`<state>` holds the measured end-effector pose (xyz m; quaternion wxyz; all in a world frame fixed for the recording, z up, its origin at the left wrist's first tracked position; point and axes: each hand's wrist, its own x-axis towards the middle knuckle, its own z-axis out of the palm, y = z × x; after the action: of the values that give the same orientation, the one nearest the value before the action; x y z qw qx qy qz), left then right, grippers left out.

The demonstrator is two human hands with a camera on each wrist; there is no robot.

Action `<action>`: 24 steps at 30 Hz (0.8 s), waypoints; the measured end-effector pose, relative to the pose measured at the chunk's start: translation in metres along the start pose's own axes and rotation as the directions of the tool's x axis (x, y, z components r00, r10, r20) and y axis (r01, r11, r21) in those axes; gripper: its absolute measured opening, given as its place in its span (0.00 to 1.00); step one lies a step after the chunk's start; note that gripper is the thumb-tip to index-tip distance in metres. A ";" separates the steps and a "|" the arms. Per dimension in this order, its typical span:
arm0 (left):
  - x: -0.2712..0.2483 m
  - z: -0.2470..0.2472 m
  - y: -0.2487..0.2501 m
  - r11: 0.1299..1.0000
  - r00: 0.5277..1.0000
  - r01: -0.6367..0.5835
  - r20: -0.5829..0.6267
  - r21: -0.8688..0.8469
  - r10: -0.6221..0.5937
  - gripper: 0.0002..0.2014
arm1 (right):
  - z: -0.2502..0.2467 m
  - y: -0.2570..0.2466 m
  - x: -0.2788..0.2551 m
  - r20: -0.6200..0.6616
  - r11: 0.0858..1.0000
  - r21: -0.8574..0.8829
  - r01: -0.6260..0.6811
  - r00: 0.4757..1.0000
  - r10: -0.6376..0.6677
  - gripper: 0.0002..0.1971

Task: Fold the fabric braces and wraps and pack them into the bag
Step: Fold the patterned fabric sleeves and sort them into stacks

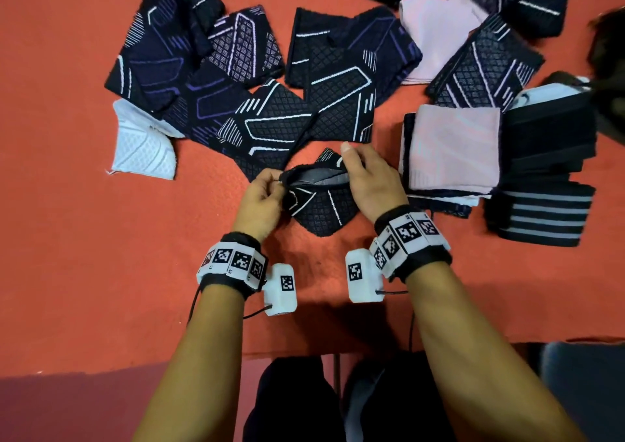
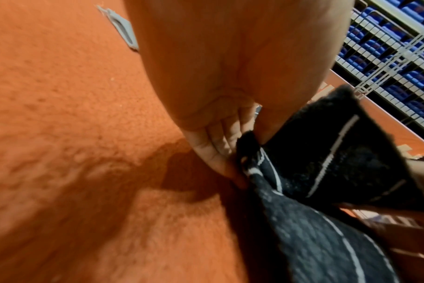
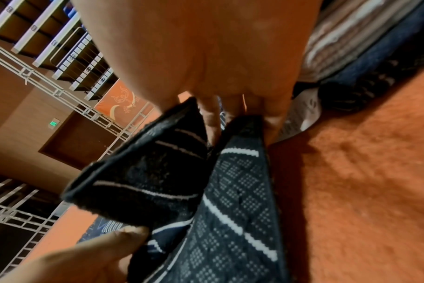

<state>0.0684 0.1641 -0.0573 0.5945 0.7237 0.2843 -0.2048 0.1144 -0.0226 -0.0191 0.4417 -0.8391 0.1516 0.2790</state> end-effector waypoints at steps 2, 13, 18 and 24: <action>0.000 -0.003 -0.003 1.000 1.000 -0.008 -0.001 -0.004 0.008 0.10 | 0.000 -0.003 -0.003 0.018 1.000 0.030 0.002 1.000 -0.003 0.26; -0.008 -0.004 -0.014 0.964 0.983 0.118 -0.109 -0.237 -0.147 0.13 | 0.012 0.005 0.005 0.088 0.977 -0.214 -0.008 0.996 0.027 0.19; -0.010 -0.006 -0.016 0.981 0.993 0.092 -0.057 -0.173 -0.103 0.17 | 0.028 -0.005 0.011 0.150 0.964 -0.199 0.177 0.977 -0.148 0.23; -0.014 -0.015 -0.016 0.975 0.979 -0.022 -0.202 -0.219 -0.023 0.18 | 0.025 -0.003 0.018 0.153 0.992 -0.024 0.126 0.981 -0.121 0.22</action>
<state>0.0463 0.1790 -0.0571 0.6389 0.6704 0.3646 -0.0974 0.1220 -0.0003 -0.0392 0.4543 -0.8306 0.0603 0.3164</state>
